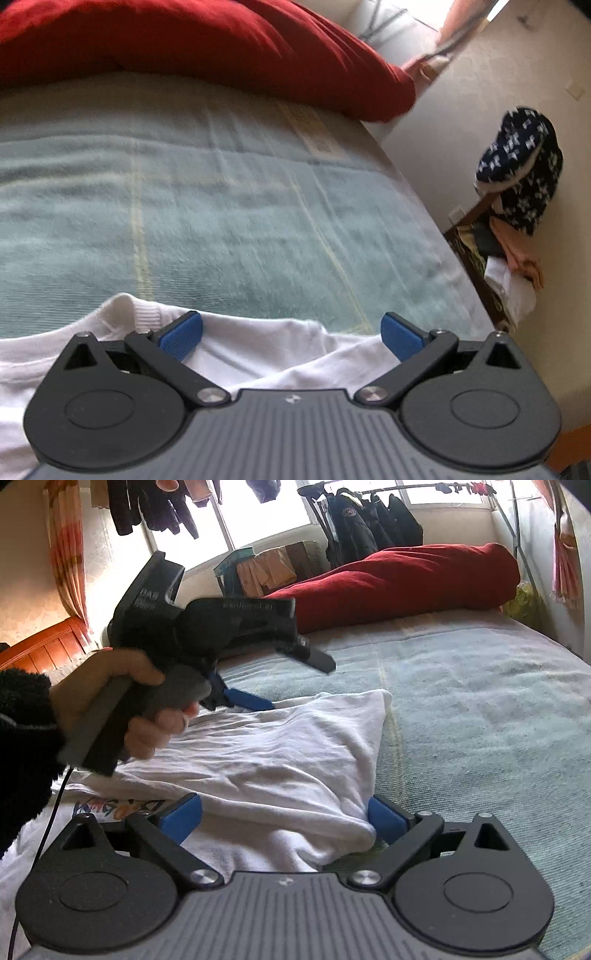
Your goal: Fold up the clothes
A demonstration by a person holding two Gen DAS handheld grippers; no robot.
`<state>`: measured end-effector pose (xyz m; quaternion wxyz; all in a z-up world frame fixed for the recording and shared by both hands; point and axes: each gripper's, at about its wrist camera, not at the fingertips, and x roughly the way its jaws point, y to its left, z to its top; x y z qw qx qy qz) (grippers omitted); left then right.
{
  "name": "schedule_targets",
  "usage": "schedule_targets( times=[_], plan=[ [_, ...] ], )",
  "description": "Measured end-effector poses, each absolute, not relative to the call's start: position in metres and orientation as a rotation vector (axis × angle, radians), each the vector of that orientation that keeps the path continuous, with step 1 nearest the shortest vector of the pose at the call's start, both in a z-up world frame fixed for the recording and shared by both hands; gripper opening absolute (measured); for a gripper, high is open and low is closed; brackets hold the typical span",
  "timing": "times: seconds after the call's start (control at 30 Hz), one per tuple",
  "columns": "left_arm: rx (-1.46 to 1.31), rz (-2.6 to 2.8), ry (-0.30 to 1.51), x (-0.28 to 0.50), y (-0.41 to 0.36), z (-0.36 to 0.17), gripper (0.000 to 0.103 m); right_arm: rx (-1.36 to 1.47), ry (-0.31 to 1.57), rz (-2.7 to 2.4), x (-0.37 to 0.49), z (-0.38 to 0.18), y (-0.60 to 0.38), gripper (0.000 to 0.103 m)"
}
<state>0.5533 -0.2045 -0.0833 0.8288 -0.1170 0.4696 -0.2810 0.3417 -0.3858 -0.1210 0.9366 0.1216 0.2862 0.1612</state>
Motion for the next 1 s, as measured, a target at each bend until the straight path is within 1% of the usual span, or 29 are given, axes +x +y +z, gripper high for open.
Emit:
schedule_targets(
  times=[0.13,0.27,0.37,0.5,0.63,0.73,0.83,1.0],
  plan=[
    [-0.144,-0.59,0.952,0.522,-0.188,-0.038,0.102,0.248,0.586,0.331,0.341,-0.121,-0.386,0.1],
    [-0.074,-0.56,0.929,0.473,-0.148,0.007,0.102,0.247,0.583,0.331,0.34,-0.118,-0.385,0.101],
    [-0.035,-0.521,0.928,0.428,-0.114,0.027,0.102,0.262,0.586,0.34,0.339,-0.112,-0.388,0.101],
    [0.001,-0.491,0.961,0.366,-0.07,0.034,0.102,0.25,0.564,0.35,0.324,-0.089,-0.387,0.101],
    [0.032,-0.48,0.963,0.311,-0.039,0.01,0.102,0.196,0.567,0.35,0.288,-0.063,-0.376,0.103],
    [0.073,-0.459,0.946,0.278,-0.025,-0.023,0.102,0.119,0.597,0.352,0.256,-0.054,-0.36,0.103],
    [0.111,-0.408,0.915,0.244,-0.012,-0.059,0.102,0.028,0.633,0.328,0.222,-0.057,-0.339,0.103],
    [0.082,-0.396,0.85,0.181,0.007,-0.096,0.102,-0.044,0.662,0.315,0.169,-0.078,-0.309,0.103]
  ],
)
